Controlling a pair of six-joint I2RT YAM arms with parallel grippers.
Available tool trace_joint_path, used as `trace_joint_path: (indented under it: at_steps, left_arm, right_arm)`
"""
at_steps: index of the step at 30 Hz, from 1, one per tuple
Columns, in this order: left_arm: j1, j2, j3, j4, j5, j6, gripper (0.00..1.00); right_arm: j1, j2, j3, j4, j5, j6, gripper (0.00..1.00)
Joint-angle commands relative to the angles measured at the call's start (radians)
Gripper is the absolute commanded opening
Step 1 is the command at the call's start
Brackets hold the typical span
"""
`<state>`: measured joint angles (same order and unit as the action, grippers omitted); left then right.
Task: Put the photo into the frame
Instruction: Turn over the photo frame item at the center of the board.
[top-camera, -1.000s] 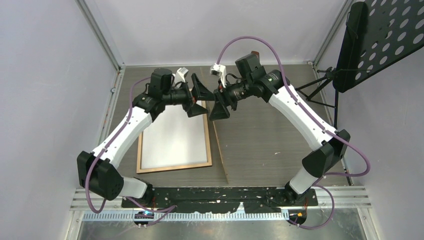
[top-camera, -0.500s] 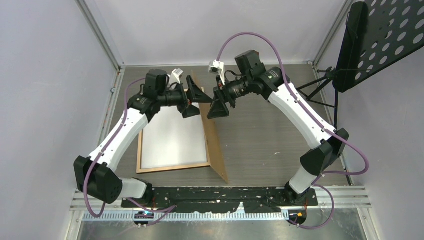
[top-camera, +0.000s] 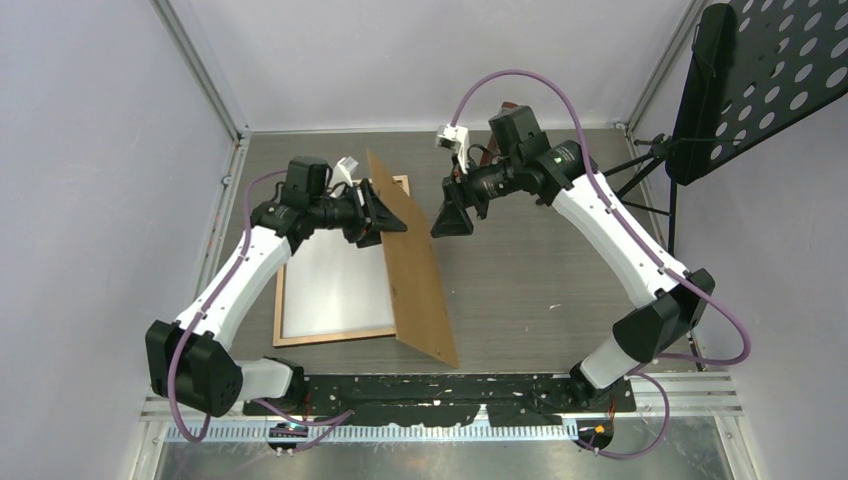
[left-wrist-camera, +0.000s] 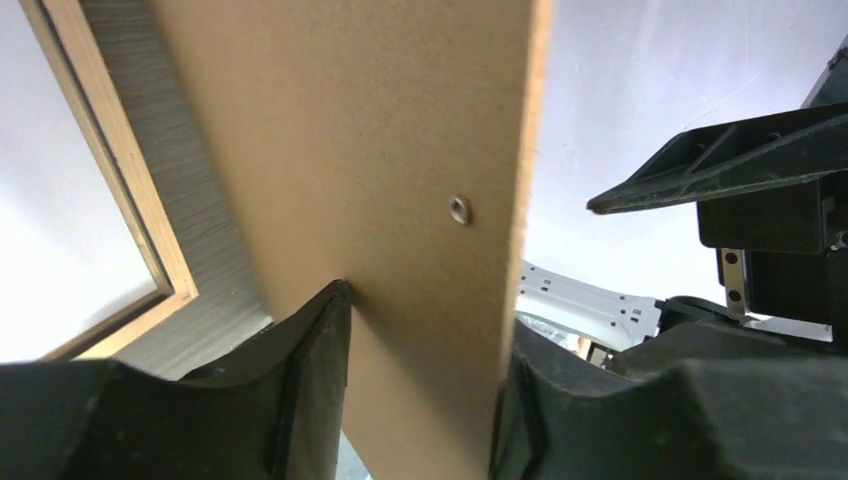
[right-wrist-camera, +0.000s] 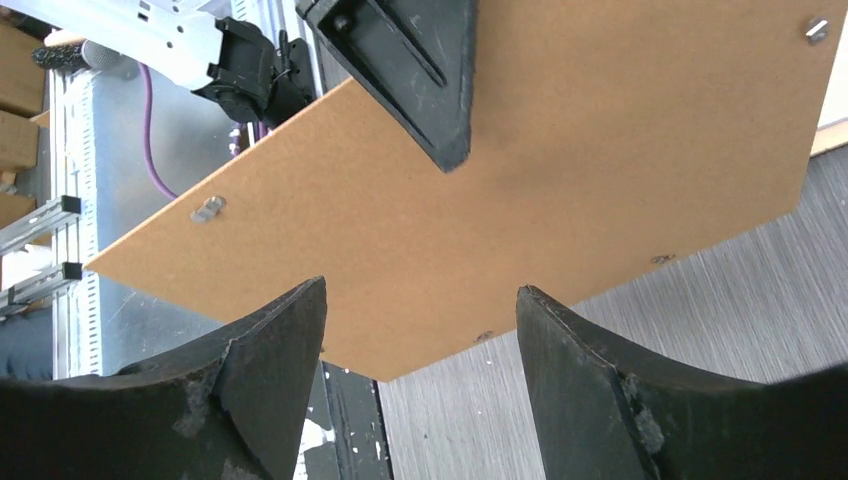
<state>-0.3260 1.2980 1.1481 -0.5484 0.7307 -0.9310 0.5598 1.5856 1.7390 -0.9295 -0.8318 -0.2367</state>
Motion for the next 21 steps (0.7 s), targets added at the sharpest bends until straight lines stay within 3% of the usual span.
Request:
trace_joint_path:
  at_steps: [1,16,21]
  left_arm:
    - [0.015,-0.047,-0.006,-0.010,-0.009,0.042,0.43]
    - [0.085,-0.084,-0.071,-0.040,-0.078,0.136,0.02]
    - [0.097,-0.072,-0.079,-0.037,-0.107,0.204,0.00]
  right_arm:
    - [-0.034,-0.072,-0.031,0.035,0.005,-0.004,0.76]
    - [-0.131,-0.201,-0.257,0.110,0.020,-0.015,0.76]
    - [-0.133,-0.225,-0.332,0.137,0.035,-0.027,0.76]
